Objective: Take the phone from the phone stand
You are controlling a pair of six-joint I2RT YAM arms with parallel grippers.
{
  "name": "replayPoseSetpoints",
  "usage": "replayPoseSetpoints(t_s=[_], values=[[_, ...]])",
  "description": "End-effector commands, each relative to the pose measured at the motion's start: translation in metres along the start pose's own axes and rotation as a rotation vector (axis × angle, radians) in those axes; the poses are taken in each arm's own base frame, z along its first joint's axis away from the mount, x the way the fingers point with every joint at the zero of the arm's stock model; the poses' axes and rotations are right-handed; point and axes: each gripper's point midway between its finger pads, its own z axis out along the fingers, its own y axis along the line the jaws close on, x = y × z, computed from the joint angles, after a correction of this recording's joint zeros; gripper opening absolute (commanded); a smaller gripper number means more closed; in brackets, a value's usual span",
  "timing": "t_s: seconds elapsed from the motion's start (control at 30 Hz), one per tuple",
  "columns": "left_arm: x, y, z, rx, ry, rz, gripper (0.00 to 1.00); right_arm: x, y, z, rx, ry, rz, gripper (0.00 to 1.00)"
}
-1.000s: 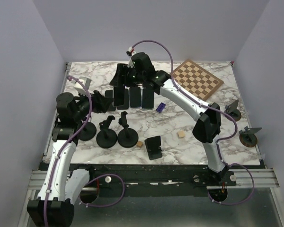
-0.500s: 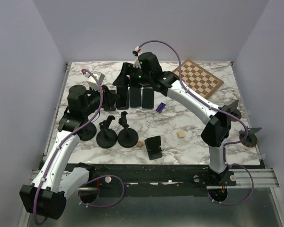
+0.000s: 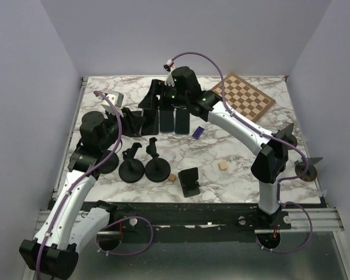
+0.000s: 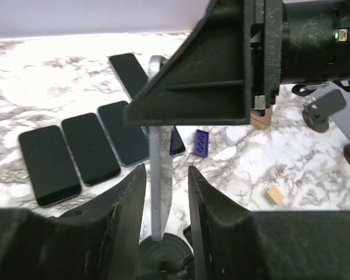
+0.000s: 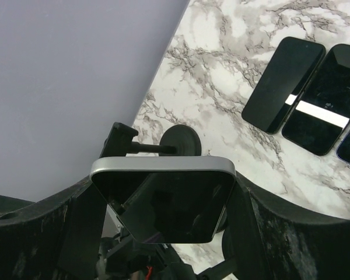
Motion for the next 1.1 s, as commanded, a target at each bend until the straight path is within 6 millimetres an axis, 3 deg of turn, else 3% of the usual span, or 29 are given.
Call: replayPoseSetpoints(t_s=[0.0,0.23,0.4,0.53,0.6,0.73,0.87,0.93,1.07], values=[[-0.005,0.015,-0.014,-0.103,-0.068,-0.013,0.44,-0.023,0.04,-0.024,-0.121,-0.061,-0.015,0.01],[0.014,0.018,0.002,-0.09,0.05,-0.026,0.44,-0.022,0.048,-0.025,-0.169,-0.053,-0.002,0.01],[0.015,0.018,0.015,-0.068,0.066,-0.036,0.27,-0.022,0.05,-0.026,-0.179,-0.054,-0.002,0.01],[0.008,0.01,0.022,-0.018,0.043,-0.033,0.01,-0.02,0.048,-0.027,-0.174,-0.056,-0.015,0.01],[0.005,0.007,0.027,0.003,0.033,-0.046,0.0,-0.02,0.044,-0.027,-0.171,-0.059,-0.014,0.04],[0.002,0.005,0.038,0.026,0.024,-0.091,0.0,-0.028,0.031,-0.031,-0.173,-0.085,0.004,0.6],[-0.003,0.019,0.052,-0.009,0.026,-0.141,0.0,-0.045,-0.004,-0.043,-0.108,-0.118,0.034,0.98],[-0.007,0.027,0.061,-0.021,0.036,-0.176,0.0,-0.059,-0.035,-0.057,-0.032,-0.164,0.065,1.0],[-0.011,0.04,0.089,-0.027,0.102,-0.201,0.0,-0.089,-0.095,-0.108,0.122,-0.299,0.074,1.0]])
